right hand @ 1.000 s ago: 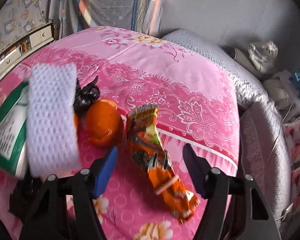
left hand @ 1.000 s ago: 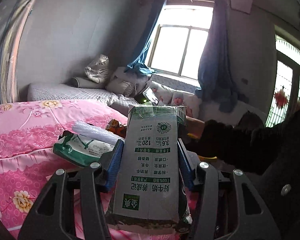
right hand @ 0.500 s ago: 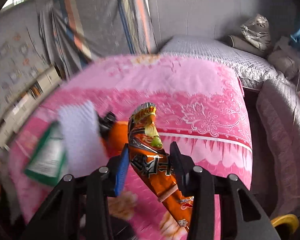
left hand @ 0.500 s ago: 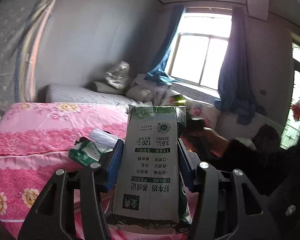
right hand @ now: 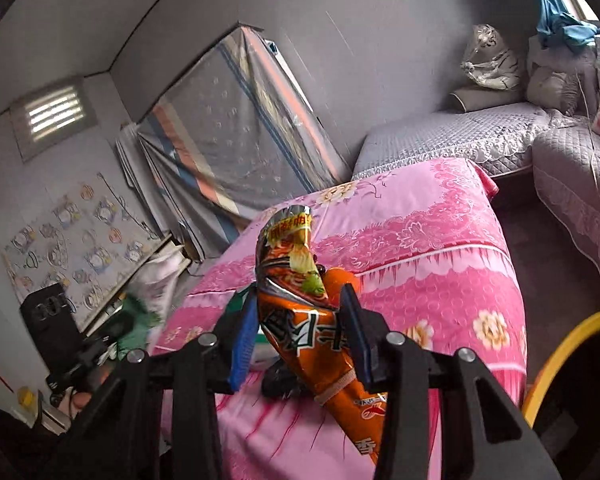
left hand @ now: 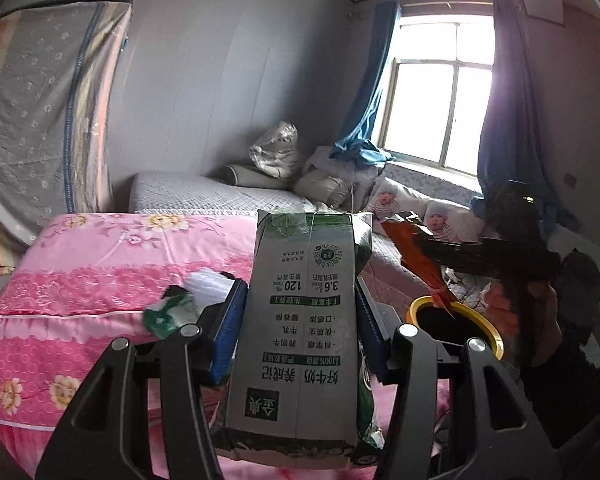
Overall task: Collect trash
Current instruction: 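Carry the carton and wrapper over the yellow bin and open both tools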
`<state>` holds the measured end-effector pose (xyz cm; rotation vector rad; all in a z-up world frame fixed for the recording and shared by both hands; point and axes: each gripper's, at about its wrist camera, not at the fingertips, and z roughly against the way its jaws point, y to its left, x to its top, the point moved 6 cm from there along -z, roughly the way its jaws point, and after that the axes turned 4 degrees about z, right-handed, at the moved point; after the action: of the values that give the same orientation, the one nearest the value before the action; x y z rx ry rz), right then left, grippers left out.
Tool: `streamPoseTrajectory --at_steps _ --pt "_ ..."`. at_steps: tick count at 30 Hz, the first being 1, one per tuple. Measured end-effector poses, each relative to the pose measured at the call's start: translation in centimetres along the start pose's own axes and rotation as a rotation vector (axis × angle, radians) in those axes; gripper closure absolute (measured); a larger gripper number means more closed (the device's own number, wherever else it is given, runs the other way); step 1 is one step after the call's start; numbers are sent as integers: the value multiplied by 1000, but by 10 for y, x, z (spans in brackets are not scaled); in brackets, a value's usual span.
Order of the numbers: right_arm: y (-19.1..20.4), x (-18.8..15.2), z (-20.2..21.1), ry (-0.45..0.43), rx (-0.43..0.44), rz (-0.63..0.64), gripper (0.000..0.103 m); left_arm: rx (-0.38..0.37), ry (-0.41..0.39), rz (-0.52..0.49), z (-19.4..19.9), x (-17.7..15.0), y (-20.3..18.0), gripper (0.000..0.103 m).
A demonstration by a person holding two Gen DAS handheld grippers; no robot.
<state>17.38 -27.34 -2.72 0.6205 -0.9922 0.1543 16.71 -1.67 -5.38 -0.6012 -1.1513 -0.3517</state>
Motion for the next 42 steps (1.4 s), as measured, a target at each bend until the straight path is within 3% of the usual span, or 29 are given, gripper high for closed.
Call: streamPoseTrajectory --at_steps 10,16,22,36,42 --pt "-20 -14 66 -85 -68 -44 65 -34 27 -68 -39 6 -68 53" --pt "-52 -14 107 -171 -188 -83 65 -113 61 -113 -70 8 -112 53" --pt "-94 -22 143 -227 -368 -123 65 -186 113 -137 -111 5 -148 53" --pt "-189 -68 163 -212 -536 -313 65 -311 264 -154 -214 -27 -225 53" --pt "-224 -89 171 -192 -613 -424 65 -308 311 -126 -252 -42 -248 53"
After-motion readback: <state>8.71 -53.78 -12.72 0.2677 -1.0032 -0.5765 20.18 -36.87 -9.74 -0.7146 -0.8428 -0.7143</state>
